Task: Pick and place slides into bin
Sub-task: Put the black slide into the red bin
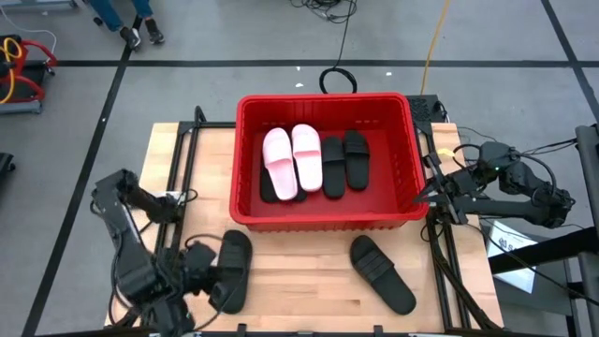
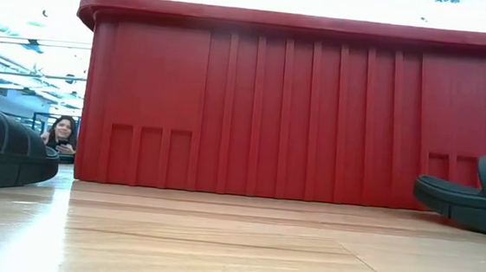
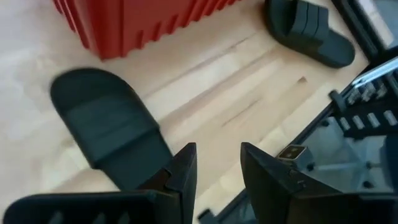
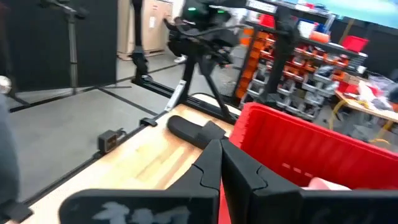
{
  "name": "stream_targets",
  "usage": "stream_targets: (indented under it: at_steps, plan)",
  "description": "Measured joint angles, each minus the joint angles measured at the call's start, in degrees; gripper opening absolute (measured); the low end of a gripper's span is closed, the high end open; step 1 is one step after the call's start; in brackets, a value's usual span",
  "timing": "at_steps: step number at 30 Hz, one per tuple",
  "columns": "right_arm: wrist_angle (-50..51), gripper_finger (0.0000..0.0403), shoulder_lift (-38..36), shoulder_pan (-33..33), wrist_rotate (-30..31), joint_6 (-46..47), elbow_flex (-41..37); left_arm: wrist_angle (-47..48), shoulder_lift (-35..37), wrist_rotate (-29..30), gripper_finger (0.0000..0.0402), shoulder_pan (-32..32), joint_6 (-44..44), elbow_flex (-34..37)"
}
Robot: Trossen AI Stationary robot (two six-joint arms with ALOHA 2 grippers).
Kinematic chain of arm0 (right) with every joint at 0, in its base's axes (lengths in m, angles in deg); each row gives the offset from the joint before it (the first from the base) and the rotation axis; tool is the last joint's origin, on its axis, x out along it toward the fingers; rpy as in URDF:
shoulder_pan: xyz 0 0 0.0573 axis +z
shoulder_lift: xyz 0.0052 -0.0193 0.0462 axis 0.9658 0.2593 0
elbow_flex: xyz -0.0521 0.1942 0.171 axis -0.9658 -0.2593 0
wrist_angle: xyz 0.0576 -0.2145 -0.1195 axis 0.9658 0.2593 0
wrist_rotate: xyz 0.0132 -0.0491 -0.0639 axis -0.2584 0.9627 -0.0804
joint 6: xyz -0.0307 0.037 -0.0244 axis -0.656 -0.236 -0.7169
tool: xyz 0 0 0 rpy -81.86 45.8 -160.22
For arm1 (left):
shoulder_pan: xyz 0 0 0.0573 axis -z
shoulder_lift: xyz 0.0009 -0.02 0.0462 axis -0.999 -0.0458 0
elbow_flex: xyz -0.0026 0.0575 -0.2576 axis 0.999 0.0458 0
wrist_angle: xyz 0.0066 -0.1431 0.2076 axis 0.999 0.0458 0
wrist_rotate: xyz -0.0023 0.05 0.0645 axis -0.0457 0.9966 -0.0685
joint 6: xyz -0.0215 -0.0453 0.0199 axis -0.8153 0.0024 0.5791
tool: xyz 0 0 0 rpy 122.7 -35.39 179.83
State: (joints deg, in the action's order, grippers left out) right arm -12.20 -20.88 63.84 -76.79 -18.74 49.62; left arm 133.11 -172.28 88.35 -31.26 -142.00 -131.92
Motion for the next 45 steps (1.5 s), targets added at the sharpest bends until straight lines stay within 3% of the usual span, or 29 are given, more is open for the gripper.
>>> stream_targets:
  at_steps: [6,13,25,28,45]
  plan:
    - [-0.6,0.0000,0.0,0.0,3.2,-0.2,0.0,-0.5,-5.1,8.0,0.0118,5.5,-13.2,0.0]
    - [-5.2,0.0000,0.0,0.0,3.1,-0.2,0.0,-1.6,-11.7,7.8,0.0118,8.2,-23.1,0.0]
    - [-7.0,0.0000,0.0,0.0,3.3,-0.1,0.0,-2.2,-18.5,10.3,0.0118,5.8,-22.7,0.0]
    - [-7.0,0.0000,0.0,0.0,6.0,0.0,0.0,-1.6,-19.7,10.3,0.0118,4.8,-21.6,0.0]
    - [-6.9,0.0000,0.0,0.0,7.4,0.0,0.0,-2.0,-27.1,9.2,0.0118,1.8,-7.1,0.0]
